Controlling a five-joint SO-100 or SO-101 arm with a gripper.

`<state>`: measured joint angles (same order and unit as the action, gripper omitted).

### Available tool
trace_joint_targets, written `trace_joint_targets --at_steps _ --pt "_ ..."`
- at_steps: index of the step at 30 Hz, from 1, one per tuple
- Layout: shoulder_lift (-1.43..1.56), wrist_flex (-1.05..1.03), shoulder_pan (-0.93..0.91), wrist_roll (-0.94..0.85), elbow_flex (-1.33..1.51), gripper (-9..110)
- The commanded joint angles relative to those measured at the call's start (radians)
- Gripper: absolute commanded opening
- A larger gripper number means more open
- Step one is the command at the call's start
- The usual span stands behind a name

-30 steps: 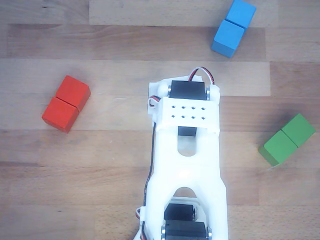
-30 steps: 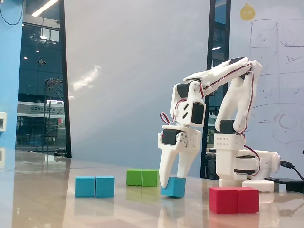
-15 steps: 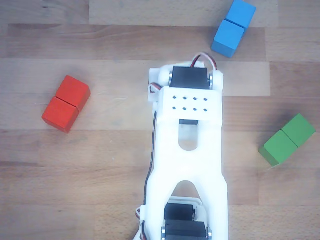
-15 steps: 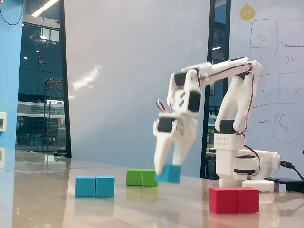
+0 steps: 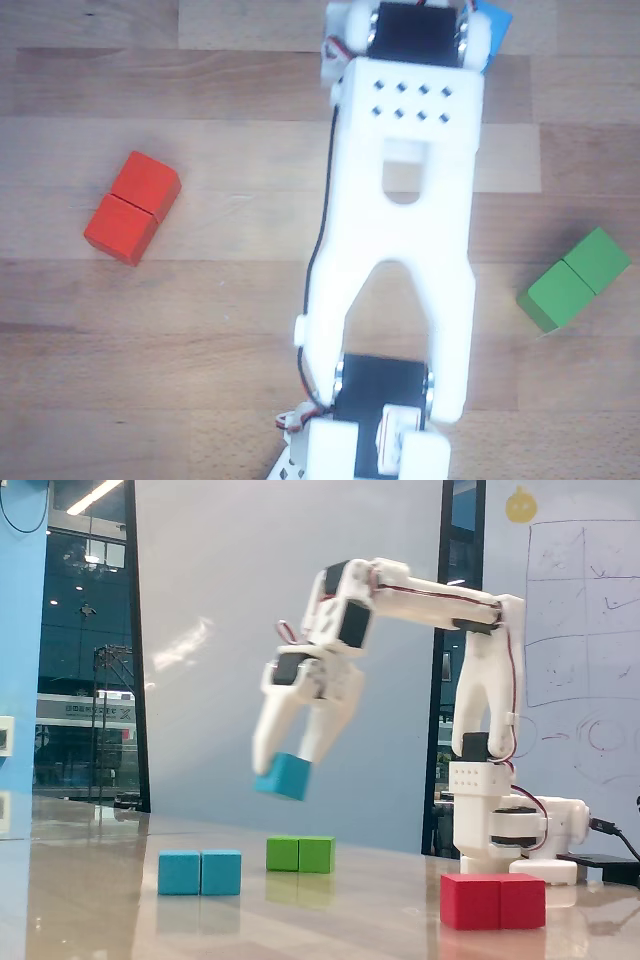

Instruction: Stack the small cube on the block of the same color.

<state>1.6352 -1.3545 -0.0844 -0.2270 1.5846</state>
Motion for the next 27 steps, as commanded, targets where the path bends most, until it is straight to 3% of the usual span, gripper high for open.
trace_joint_targets --at_steps 1,9,27 --pt "-0.087 -0.011 -0.067 -0.009 -0.268 14" --pt "-0.282 -0.012 -0.146 -0.009 -0.433 14" --pt "-0.431 0.0 -0.169 -0.009 -0.449 14"
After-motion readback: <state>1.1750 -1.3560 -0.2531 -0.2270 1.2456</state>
